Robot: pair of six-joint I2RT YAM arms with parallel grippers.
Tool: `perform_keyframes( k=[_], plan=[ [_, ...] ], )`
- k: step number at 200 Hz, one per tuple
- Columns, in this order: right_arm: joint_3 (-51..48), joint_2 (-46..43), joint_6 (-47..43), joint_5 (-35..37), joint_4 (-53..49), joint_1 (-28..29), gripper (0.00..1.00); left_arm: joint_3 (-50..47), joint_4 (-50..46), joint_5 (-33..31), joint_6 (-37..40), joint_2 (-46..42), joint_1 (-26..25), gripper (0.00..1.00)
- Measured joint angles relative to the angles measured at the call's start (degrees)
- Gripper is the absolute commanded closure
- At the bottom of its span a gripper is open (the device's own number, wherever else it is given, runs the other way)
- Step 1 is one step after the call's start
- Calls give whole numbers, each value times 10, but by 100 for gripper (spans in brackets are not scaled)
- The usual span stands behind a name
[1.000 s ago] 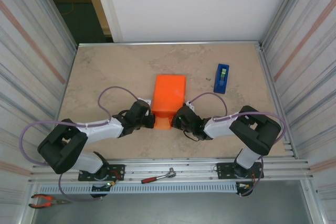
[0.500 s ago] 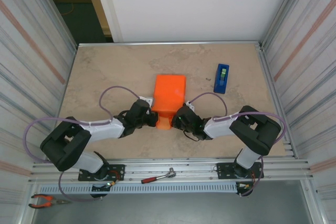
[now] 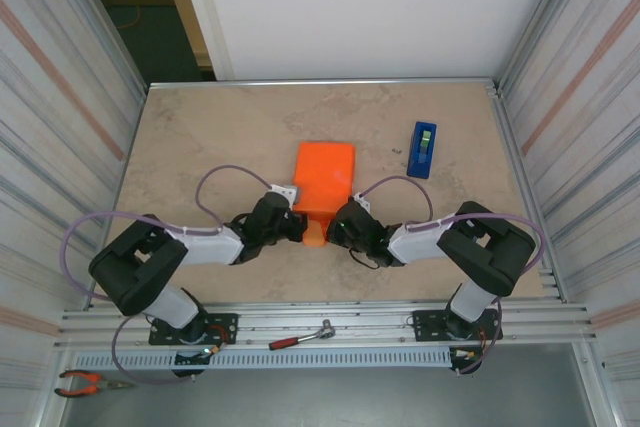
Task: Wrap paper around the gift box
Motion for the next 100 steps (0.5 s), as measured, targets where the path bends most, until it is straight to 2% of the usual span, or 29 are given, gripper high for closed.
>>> perform_keyframes(
  k=[66,79,100],
  plan=[
    [2,0,0,3,-4,3,100,-1,49,-6,-4,30,-9,97],
    [2,0,0,3,-4,3,100,-3,40,-7,-4,15,-11,90],
    [2,0,0,4,-4,3,100,-13,5,-17,-12,-48,-17,72]
  ],
)
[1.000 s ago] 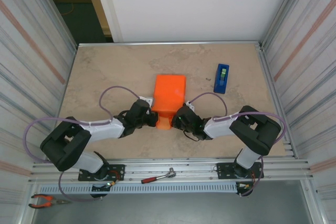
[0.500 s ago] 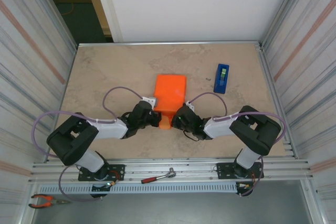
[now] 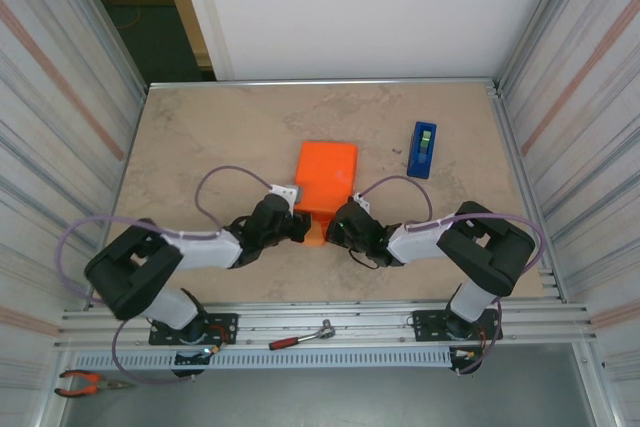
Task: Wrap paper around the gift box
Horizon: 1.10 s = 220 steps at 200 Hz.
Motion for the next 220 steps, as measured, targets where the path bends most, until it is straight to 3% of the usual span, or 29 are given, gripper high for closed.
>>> perform_keyframes(
  k=[23,61,98,220],
  plan=[
    [0,0,0,1,0,0,100,-5,-64,-19,-6,-83,-2,53],
    [0,0,0,1,0,1,100,-36,-159,-64,-25,-165,-2,44],
    [0,0,0,1,0,1,100,-67,-209,-80,-36,-179,-2,46],
    [5,8,9,0,6,5,100,-67,-176,-80,-37,-99,-15,63]
  ],
)
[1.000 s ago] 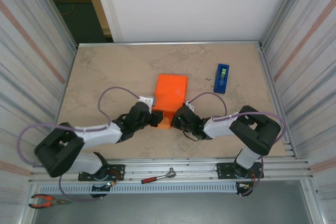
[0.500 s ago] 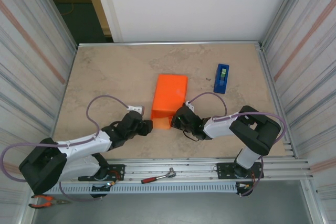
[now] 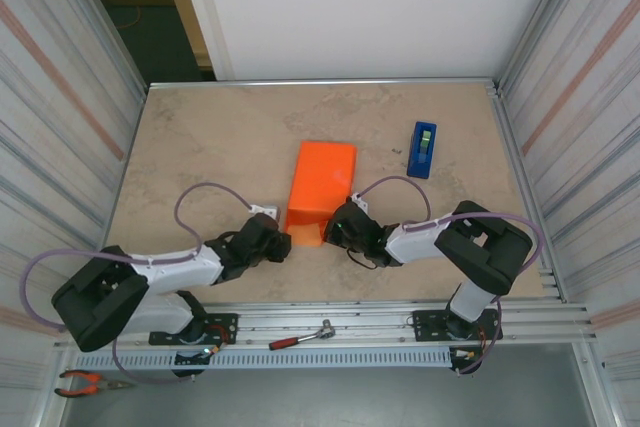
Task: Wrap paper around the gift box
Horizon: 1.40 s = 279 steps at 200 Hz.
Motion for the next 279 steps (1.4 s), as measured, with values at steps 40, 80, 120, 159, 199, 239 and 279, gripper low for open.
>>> perform_keyframes(
  k=[40,80,120,159,199,239,279],
  plan=[
    [0,0,1,0,0,0,100,12,7,0,0,19,0,66],
    [0,0,2,0,0,0,100,17,12,-4,3,27,0,79],
    [0,0,2,0,0,0,100,33,15,-3,13,32,0,96],
    [0,0,2,0,0,0,100,54,15,3,20,34,-1,100],
    [0,0,2,0,1,0,100,67,20,12,19,45,-1,100],
    [0,3,2,-1,6,0,100,67,61,23,9,68,-1,100],
    [0,3,2,-1,7,0,100,61,138,26,-8,87,-1,100]
  ],
)
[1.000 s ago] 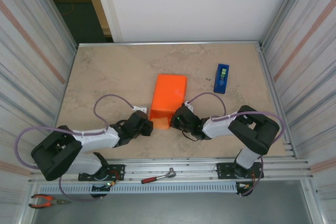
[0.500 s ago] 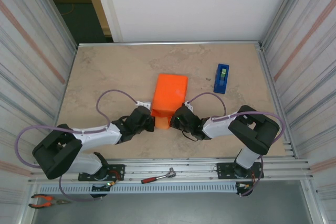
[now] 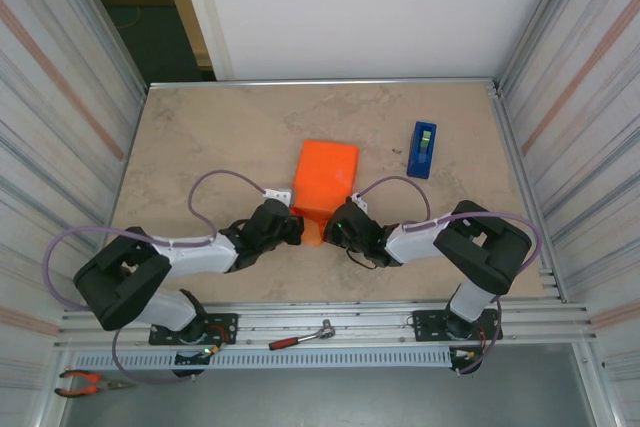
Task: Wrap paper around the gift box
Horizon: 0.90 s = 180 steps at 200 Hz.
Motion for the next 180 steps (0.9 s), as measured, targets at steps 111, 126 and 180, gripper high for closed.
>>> perform_keyframes(
  k=[111,126,180],
  plan=[
    [0,0,0,0,0,0,100,-25,173,2,-28,93,-5,69],
    [0,0,0,0,0,0,100,-25,188,5,-28,104,-8,66],
    [0,0,0,0,0,0,100,-28,224,5,-27,137,-16,64]
  ],
)
